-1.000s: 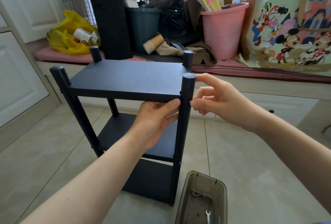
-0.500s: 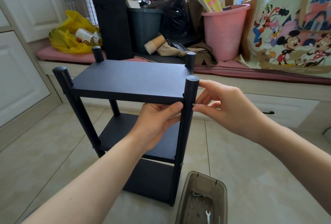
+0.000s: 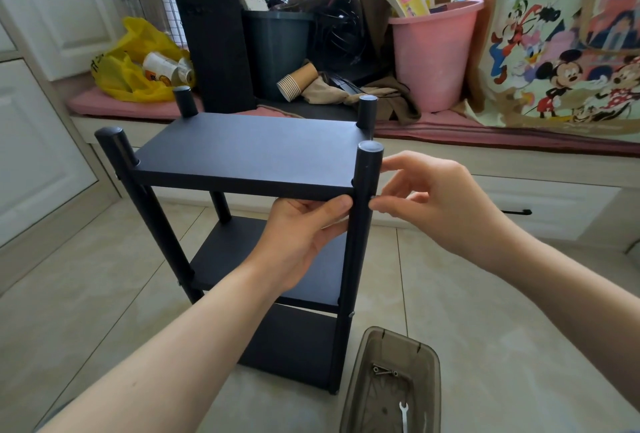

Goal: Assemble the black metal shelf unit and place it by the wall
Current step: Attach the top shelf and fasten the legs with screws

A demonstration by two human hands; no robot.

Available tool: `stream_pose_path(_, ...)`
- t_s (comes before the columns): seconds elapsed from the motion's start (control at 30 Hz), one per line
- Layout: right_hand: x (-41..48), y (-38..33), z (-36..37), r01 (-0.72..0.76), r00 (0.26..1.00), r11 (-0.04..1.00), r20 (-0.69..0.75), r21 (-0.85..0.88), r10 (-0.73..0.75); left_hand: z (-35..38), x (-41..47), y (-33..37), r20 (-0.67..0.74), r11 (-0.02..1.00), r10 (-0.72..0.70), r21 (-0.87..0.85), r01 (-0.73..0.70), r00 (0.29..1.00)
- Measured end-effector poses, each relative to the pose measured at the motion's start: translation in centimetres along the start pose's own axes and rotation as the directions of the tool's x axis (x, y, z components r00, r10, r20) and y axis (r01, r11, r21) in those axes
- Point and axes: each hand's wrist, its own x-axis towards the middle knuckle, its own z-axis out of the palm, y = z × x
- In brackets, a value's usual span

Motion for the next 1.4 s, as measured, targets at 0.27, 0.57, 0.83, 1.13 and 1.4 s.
stream_pose_path(0.27, 0.2, 0.1, 0.3, -0.033, 0.999, 0.985, 0.028, 0.171, 0.029, 0.3, 0.0, 0.0, -0.036, 1.0, -0.001, 0.015, 0.002, 0.999)
stream_pose_path(0.57, 0.3, 0.6, 0.0, -0.012, 1.0, 0.998, 0.01, 0.066, 0.011, 0.5, -0.4, 0.1, -0.078, 0.996, -0.007, 0.086, 0.014, 0.997)
stream_pose_path(0.83, 0.3, 0.5, 0.6, -0.202, 0.978, 0.906, 0.127, 0.372, 0.166, 1.1, -1.0, 0.5, -0.22, 0.942, 0.019, 0.33, 0.056, 0.975)
stream_pose_path(1.13, 0.6, 0.5, 0.5, -0.298, 0.954, 0.772, 0.177, 0.561, 0.24, 1.2, -1.2, 1.4, 0.265, -0.074, 0.742, 0.945, -0.318, 0.616)
stream_pose_path(1.4, 1.0, 0.9, 0.3, -0.398, 0.917, 0.682, 0.266, 0.614, 0.297, 1.2, 1.0, 1.7, 0.221, -0.012, 0.599, 0.963, -0.268, 0.769)
